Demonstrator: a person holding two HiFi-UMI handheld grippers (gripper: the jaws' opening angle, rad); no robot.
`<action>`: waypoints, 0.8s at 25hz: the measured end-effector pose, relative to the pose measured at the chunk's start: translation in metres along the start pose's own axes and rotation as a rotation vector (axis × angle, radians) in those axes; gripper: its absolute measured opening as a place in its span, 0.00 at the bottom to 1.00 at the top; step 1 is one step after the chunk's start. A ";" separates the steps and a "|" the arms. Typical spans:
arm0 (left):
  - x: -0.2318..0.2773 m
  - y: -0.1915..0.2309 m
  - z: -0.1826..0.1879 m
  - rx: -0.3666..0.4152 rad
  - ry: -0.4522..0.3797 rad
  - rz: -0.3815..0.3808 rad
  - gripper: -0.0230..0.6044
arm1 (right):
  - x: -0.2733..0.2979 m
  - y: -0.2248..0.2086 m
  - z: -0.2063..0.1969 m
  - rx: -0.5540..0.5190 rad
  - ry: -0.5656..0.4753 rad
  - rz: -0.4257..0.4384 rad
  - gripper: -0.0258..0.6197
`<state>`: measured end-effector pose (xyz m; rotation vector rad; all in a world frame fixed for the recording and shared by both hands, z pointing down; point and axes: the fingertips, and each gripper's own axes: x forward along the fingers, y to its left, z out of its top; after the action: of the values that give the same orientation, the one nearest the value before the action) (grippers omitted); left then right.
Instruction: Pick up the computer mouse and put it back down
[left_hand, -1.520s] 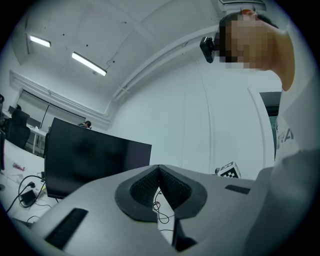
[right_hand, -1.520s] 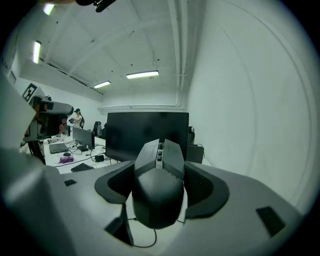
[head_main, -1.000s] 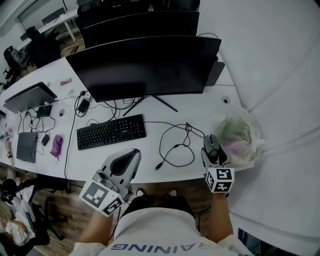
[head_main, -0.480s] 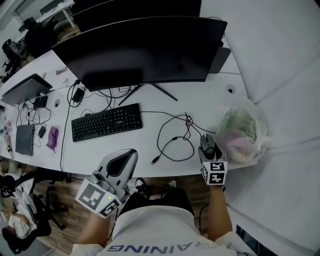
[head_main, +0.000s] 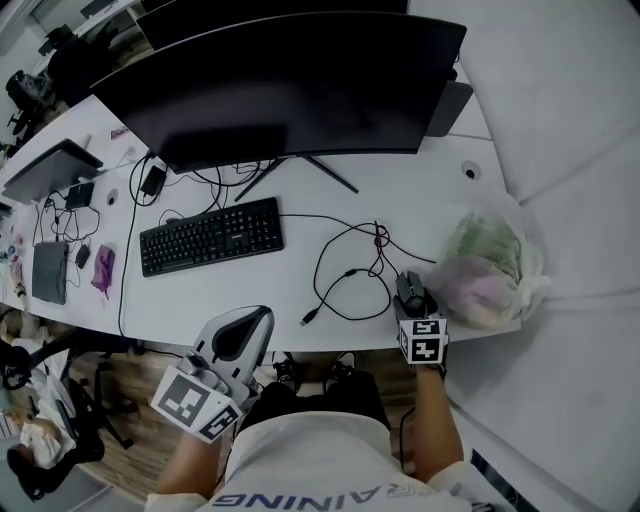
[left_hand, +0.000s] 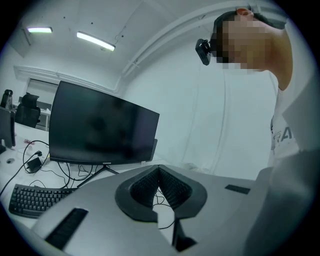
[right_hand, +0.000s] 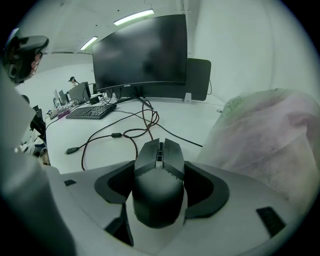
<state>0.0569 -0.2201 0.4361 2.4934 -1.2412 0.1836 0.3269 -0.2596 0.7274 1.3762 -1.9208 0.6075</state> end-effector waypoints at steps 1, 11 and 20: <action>0.001 0.000 -0.001 -0.002 0.002 0.001 0.04 | 0.001 0.001 -0.002 -0.001 0.004 0.002 0.51; -0.001 0.002 -0.007 -0.007 0.016 0.013 0.04 | 0.007 0.004 -0.015 0.009 0.019 0.008 0.51; -0.009 0.000 -0.003 -0.005 -0.003 0.010 0.04 | 0.000 0.006 -0.003 0.000 -0.019 -0.007 0.51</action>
<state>0.0517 -0.2125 0.4366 2.4842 -1.2532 0.1792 0.3223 -0.2557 0.7293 1.3927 -1.9302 0.5935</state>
